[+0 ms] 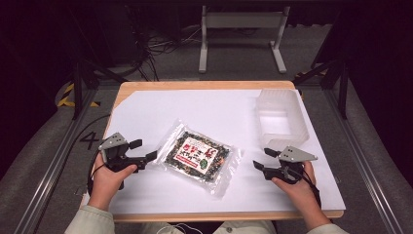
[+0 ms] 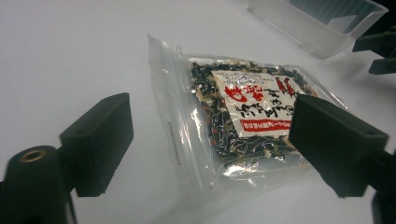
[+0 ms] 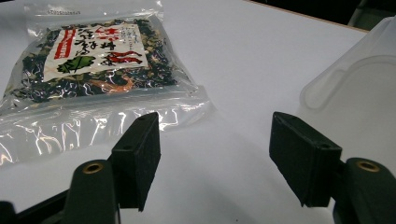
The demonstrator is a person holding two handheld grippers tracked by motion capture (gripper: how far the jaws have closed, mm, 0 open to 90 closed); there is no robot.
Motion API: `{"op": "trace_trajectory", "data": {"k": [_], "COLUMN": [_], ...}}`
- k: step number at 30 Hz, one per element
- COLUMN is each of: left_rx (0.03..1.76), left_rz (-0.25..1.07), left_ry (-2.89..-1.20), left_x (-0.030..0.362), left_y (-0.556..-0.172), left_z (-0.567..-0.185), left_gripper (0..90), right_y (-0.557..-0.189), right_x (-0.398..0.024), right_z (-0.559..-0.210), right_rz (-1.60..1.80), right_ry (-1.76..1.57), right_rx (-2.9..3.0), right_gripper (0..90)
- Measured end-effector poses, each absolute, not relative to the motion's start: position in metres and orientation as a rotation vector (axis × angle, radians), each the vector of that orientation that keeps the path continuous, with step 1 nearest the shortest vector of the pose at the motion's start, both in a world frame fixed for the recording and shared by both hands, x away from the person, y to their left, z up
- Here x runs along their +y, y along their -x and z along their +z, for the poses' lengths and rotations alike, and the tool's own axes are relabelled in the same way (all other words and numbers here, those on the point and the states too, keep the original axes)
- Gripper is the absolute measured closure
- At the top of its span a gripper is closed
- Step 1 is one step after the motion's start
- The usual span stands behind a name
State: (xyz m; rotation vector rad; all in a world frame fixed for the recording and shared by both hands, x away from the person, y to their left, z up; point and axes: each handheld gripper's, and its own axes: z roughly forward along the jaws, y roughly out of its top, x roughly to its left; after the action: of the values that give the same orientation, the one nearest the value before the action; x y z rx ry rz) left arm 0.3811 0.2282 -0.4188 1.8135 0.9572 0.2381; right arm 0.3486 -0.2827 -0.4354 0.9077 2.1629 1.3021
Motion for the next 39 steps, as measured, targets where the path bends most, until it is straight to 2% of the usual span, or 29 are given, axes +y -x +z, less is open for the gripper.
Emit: {"op": "trace_trajectory", "data": {"k": [3,9,22,28,39], "left_rx": [0.966,1.024,1.107,1.116,1.115], "left_rz": [0.212,0.180,0.084,0.049,0.019], "left_ry": [-1.824,-1.910,-1.944,-1.972,-1.970], "left_x": [0.224,0.217,0.215,0.209,0.204], "left_y": [-0.387,-0.395,-0.399,-0.402,-0.402], "left_z": [-0.423,-0.435,-0.445,-0.450,-0.452], "left_gripper": [26.2,35.4,40.5,47.3,54.3], "right_y": [-0.348,-0.348,-0.347,-0.347,-0.347], "right_x": [-0.282,-0.281,-0.279,-0.279,-0.279], "right_z": [-0.435,-0.435,-0.435,-0.435,-0.435], "right_rz": [1.298,1.288,1.273,1.266,1.266], "right_ry": [-0.901,-0.887,-0.863,-0.860,-0.858], "right_rx": [2.160,2.162,2.167,2.170,2.169], "right_gripper": [33.6,33.2,32.2,32.0,31.4]}}
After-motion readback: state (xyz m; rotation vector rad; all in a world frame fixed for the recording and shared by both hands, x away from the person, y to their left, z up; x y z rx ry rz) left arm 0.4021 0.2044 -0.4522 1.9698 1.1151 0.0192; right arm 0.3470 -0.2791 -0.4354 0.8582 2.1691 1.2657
